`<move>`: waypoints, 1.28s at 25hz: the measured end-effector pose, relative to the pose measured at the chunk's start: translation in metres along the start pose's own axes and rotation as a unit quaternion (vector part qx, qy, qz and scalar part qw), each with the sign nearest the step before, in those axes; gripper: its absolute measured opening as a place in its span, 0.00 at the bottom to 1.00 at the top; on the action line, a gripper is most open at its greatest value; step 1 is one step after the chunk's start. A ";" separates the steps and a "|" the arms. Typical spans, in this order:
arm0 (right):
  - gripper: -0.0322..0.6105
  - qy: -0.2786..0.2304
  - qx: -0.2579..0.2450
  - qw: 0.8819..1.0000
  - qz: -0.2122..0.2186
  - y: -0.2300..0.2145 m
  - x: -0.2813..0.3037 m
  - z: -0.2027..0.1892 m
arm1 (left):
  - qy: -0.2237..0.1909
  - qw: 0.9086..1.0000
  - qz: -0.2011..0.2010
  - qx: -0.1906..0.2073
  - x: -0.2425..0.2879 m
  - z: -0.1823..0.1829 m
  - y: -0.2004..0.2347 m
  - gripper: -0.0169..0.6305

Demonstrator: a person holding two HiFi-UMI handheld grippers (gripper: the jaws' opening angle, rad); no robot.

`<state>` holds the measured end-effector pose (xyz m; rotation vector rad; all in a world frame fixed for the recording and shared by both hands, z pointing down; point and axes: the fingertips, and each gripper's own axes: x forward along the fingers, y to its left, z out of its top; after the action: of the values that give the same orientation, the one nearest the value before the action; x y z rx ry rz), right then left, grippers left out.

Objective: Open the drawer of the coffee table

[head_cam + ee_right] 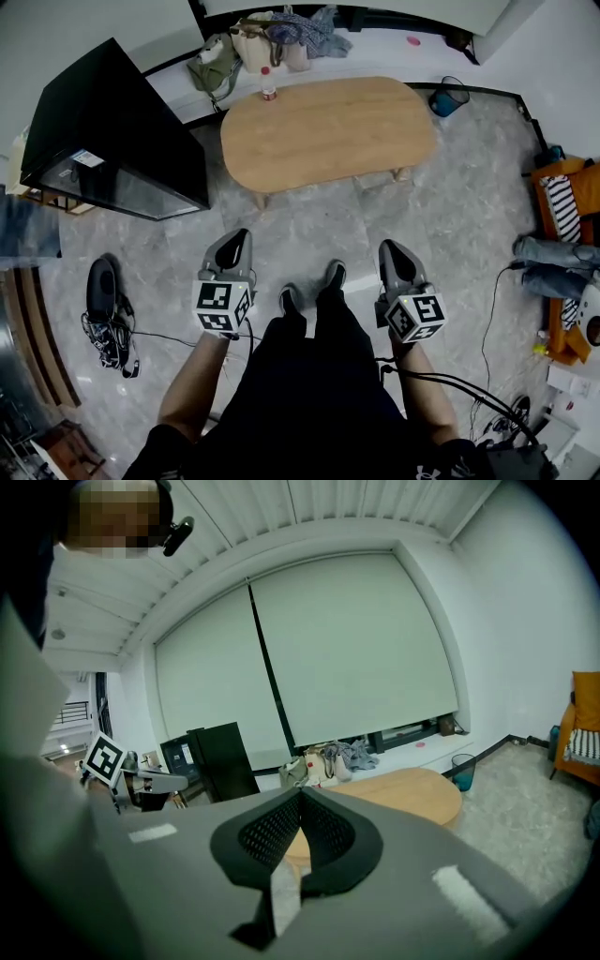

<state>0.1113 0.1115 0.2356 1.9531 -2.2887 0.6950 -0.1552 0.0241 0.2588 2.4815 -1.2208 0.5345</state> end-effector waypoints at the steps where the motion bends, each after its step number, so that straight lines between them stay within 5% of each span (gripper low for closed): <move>1: 0.05 0.006 0.006 1.000 0.003 -0.008 0.008 -0.002 | 0.006 1.000 0.005 0.002 0.008 -0.002 0.001 0.04; 10: 0.05 0.044 0.021 0.998 0.048 -0.082 0.097 -0.010 | 0.051 0.998 0.040 0.007 0.088 -0.020 0.011 0.04; 19: 0.05 0.064 0.034 0.996 0.061 -0.155 0.185 -0.053 | 0.093 0.992 0.086 0.015 0.180 -0.094 0.039 0.04; 26: 0.05 0.092 0.047 0.994 0.047 -0.198 0.230 -0.126 | 0.107 0.991 0.077 -0.035 0.222 -0.153 0.059 0.04; 32: 0.05 0.113 0.057 0.991 0.041 -0.224 0.272 -0.197 | 0.117 0.991 0.058 -0.037 0.266 -0.215 0.079 0.04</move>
<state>0.2218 -0.0904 0.5678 1.7266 -2.2463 1.0198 -0.1090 -0.1088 0.5811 2.2227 -1.2712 0.7724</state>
